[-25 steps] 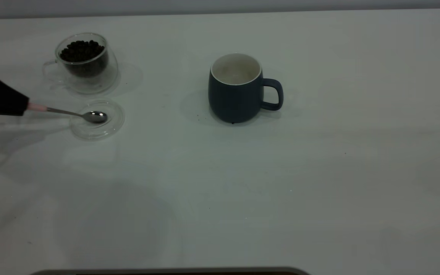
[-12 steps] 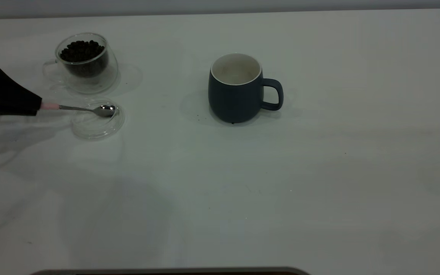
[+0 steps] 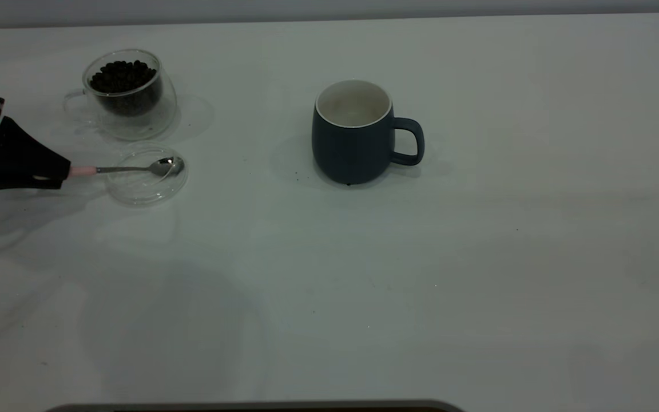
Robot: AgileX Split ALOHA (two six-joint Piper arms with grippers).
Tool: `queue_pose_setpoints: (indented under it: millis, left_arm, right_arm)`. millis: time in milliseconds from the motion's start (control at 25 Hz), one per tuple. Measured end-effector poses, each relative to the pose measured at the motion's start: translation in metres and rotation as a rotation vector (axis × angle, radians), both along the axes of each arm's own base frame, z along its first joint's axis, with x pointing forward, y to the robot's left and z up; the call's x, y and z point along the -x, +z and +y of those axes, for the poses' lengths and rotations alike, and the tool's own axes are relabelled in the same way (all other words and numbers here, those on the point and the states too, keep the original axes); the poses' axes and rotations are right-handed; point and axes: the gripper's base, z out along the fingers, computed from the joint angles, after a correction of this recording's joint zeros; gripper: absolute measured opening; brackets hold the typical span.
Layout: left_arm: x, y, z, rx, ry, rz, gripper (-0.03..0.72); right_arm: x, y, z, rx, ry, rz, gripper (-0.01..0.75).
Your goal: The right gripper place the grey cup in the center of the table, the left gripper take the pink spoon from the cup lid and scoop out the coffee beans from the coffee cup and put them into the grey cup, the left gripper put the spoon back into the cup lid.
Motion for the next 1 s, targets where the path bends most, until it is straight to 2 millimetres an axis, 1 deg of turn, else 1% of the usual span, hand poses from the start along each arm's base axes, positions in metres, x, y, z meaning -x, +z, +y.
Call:
queue_pose_setpoints:
  millis: [200, 320, 440, 560, 640, 720, 800, 880, 1000]
  left_arm:
    - [-0.001, -0.002, 0.002, -0.026, 0.007, -0.005, 0.405]
    - [-0.002, -0.003, 0.004, -0.055, 0.013, -0.012, 0.475]
    - [-0.002, -0.004, 0.007, -0.104, -0.012, -0.017, 0.513]
    - [-0.008, 0.008, 0.016, -0.188, -0.086, -0.025, 0.522]
    - [-0.018, 0.028, 0.025, -0.255, -0.103, -0.027, 0.523]
    - [-0.029, 0.054, 0.035, -0.313, -0.102, -0.014, 0.524]
    - [-0.039, 0.083, 0.038, -0.358, -0.115, -0.008, 0.524]
    - [-0.049, 0.113, 0.034, -0.409, -0.134, -0.002, 0.525]
    - [-0.062, 0.153, 0.016, -0.496, -0.176, -0.005, 0.525]
  right_arm:
    - [0.0, 0.0, 0.0, 0.0, 0.0, 0.0, 0.591]
    - [0.0, 0.0, 0.0, 0.0, 0.0, 0.0, 0.591]
    - [0.0, 0.0, 0.0, 0.0, 0.0, 0.0, 0.591]
    - [0.0, 0.0, 0.0, 0.0, 0.0, 0.0, 0.591]
    - [0.0, 0.0, 0.0, 0.0, 0.0, 0.0, 0.591]
    - [0.0, 0.0, 0.0, 0.0, 0.0, 0.0, 0.591]
    - [0.0, 0.0, 0.0, 0.0, 0.0, 0.0, 0.591]
    - [0.0, 0.0, 0.0, 0.0, 0.0, 0.0, 0.591]
    - [0.0, 0.0, 0.0, 0.0, 0.0, 0.0, 0.591]
